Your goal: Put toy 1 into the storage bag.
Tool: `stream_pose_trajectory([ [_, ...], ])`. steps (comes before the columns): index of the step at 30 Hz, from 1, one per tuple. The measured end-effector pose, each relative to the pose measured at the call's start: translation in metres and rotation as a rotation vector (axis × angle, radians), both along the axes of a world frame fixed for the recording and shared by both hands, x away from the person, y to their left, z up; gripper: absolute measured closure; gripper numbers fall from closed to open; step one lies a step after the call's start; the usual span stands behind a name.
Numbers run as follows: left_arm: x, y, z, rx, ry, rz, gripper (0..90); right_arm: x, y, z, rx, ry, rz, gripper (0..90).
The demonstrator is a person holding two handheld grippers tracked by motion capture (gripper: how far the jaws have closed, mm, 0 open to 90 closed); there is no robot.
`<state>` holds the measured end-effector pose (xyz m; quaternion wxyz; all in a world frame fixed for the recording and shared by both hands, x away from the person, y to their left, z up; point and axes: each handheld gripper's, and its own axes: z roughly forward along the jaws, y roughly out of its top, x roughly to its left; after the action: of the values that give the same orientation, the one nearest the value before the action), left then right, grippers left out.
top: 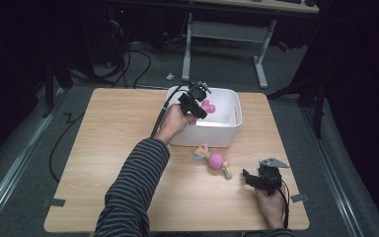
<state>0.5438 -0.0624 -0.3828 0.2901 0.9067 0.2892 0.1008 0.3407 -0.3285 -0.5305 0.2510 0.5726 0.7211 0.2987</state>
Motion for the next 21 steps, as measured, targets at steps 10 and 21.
stream_pose_trajectory([
  [10,0.001,-0.003,-0.011,0.035,0.012,0.008,57.6,0.0,0.0,0.0,-0.002,-0.003,0.004,25.6],
  [21,0.0,0.001,-0.007,0.002,0.019,0.022,47.6,0.0,0.0,0.0,-0.002,-0.003,0.004,25.6],
])
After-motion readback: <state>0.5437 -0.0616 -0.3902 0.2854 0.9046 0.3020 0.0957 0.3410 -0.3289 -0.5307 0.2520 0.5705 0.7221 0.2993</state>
